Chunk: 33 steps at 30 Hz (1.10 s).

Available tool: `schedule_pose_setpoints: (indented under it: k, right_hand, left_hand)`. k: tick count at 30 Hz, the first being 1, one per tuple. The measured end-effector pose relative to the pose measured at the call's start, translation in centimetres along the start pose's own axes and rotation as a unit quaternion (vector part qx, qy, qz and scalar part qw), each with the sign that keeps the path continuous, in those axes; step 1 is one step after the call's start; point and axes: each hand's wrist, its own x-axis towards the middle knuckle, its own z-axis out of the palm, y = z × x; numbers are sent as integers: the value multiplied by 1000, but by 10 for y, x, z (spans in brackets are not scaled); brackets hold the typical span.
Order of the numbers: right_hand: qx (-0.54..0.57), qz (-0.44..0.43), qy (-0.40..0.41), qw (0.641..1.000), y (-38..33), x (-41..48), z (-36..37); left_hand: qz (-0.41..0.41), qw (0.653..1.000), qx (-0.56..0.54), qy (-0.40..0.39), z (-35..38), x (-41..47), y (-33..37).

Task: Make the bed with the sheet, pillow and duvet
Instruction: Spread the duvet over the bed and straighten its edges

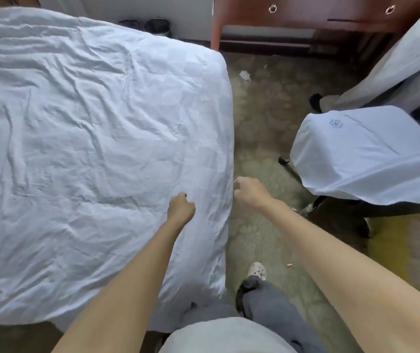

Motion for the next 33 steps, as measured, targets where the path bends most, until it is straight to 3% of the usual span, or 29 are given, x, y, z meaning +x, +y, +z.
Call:
schedule_pose_setpoints:
  k: [5,13,27,33]
  right_hand:
    - [13,-15,10,1000,36,36,-90]
    - [15,-59,5,998,35,145,-182]
    - [-28,-86,-40,995,-43,477,-349]
    - [-45,-60,-108,991,-48,602,-378]
  left_hand:
    - [18,999,-33,14,14,15,104]
    - [16,995,-77,65,-1,93,219]
    - [-27,993,-82,79,-110,370,409]
    - [-81,992,-62,68,-117,470,455]
